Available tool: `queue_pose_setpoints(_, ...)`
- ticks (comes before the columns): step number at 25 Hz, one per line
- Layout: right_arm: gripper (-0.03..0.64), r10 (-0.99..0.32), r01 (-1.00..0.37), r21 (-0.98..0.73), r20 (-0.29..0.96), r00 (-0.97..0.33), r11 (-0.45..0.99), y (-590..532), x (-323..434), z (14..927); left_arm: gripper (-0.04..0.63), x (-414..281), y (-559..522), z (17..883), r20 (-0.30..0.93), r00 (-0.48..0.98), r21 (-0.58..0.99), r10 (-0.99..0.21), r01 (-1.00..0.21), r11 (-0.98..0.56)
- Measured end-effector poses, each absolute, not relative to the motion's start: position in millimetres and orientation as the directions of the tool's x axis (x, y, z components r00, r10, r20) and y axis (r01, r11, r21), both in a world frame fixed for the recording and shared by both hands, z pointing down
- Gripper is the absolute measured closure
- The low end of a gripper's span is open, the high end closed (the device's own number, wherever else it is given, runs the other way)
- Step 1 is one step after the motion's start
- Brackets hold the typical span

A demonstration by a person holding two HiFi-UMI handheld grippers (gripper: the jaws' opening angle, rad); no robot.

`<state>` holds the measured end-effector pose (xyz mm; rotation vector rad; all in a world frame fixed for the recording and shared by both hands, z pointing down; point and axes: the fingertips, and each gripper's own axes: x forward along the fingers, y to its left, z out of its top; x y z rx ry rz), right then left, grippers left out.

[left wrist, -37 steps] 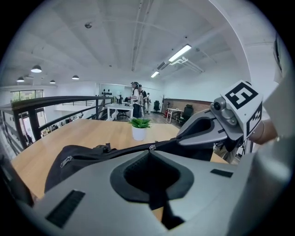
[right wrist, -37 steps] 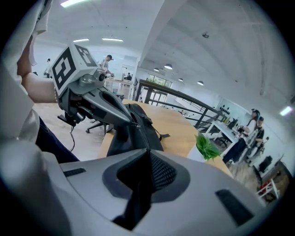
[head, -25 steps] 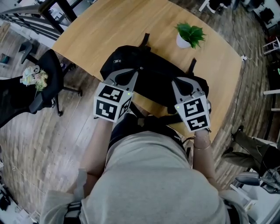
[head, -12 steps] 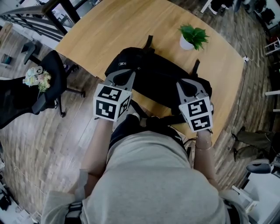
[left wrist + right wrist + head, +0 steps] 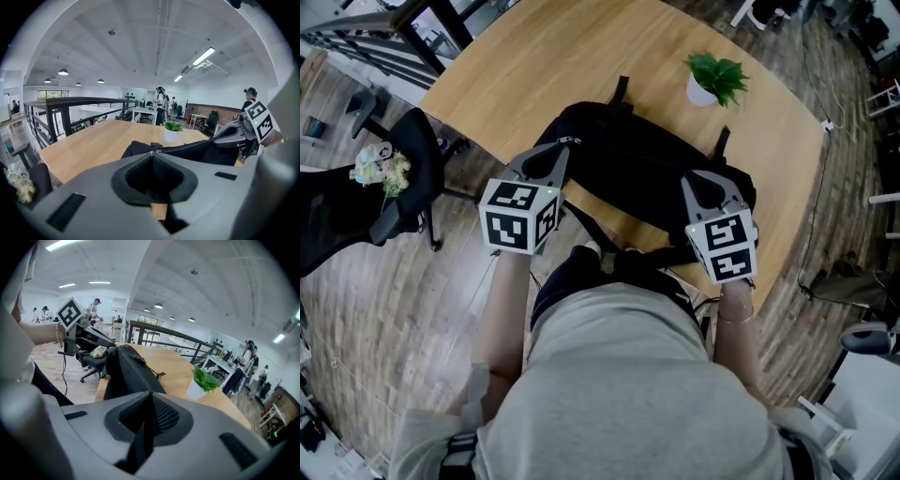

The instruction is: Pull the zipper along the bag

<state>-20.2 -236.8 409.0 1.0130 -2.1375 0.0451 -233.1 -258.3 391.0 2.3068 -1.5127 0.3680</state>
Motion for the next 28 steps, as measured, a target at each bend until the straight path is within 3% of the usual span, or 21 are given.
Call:
queue_pose_setpoints(17,0.555,-0.659,-0.675,0.270,0.622,-0.422,0.687,-233,-27,402,0.574,-232,-259,397,0.422,0.332,0.137,-0.843,-0.943,-0.303)
queue_pose_setpoints(28,0.508,-0.683,-0.744,0.099,0.492,-0.541,0.660,-227,-29,374,0.572,-214,-253,367,0.343,0.379,0.208,-0.859,-0.923,-0.323)
